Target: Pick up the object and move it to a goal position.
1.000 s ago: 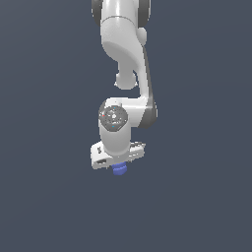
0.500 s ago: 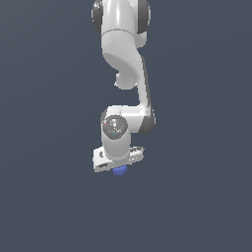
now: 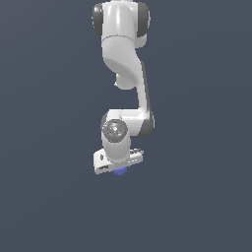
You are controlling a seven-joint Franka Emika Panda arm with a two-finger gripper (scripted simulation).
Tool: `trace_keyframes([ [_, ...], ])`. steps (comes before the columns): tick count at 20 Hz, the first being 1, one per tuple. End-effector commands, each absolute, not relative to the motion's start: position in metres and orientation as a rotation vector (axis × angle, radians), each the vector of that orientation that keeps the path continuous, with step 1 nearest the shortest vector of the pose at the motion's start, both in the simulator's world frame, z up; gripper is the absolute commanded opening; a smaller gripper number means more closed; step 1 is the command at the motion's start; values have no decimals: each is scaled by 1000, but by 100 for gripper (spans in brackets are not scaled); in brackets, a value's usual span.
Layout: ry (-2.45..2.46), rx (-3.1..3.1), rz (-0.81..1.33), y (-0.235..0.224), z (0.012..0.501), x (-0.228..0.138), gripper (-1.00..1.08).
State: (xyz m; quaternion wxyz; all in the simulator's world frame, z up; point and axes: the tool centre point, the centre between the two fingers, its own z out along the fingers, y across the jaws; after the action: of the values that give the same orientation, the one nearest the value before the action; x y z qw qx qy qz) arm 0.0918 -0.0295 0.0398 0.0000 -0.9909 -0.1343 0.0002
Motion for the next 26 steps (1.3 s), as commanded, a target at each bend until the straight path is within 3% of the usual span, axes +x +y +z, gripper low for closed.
trace_keyframes([
  [1,-422,-3113,0,-30,40,92,-100],
  [14,-422,-3113,0,-30,54,94,-100],
  [26,-422,-3113,0,-32,155,106,-100],
])
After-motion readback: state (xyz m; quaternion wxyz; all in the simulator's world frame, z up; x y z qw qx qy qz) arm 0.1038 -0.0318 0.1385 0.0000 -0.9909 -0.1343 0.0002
